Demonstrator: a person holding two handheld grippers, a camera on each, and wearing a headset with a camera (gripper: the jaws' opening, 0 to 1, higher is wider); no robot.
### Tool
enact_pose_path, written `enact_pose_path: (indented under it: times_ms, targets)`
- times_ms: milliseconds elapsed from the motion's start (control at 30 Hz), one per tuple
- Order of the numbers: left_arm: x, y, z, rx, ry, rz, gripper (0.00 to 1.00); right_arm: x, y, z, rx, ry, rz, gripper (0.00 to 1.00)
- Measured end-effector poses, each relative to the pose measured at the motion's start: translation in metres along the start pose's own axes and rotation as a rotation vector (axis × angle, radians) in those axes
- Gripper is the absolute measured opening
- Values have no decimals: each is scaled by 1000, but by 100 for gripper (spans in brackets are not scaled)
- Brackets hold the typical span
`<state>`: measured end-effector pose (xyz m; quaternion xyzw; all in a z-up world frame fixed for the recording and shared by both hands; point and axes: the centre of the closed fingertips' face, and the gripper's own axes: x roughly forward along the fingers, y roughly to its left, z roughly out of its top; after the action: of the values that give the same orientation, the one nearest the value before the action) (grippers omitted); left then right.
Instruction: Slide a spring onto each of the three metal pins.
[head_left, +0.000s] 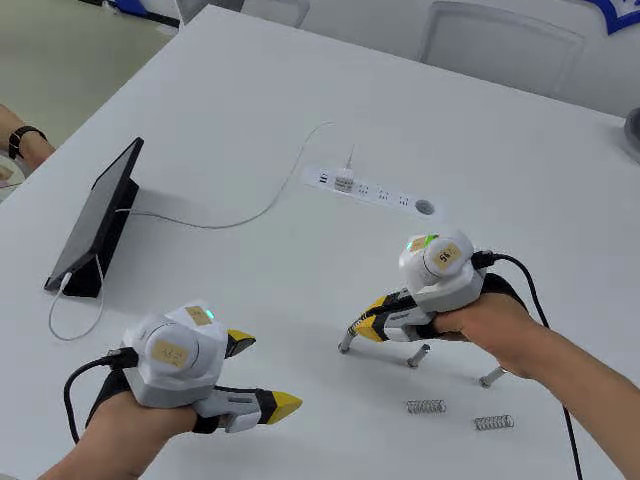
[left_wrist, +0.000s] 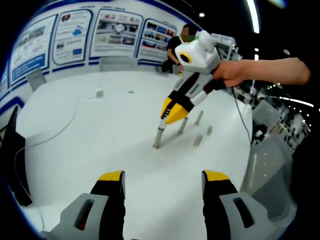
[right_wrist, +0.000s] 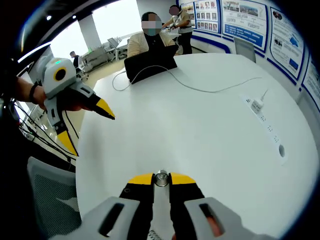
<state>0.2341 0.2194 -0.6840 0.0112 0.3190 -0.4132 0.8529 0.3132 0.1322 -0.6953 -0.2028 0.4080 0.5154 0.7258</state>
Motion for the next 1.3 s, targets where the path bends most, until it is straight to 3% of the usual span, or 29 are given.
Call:
enact_pose_path:
  times_ms: [600,1300]
  targets:
    - [3,-3,0,-8,6,-17,62,15,2,-2,-45,31,4,12]
    - [2,-2,-1,-15,8,-17,62,39,3,-18,-103,87,-2,13]
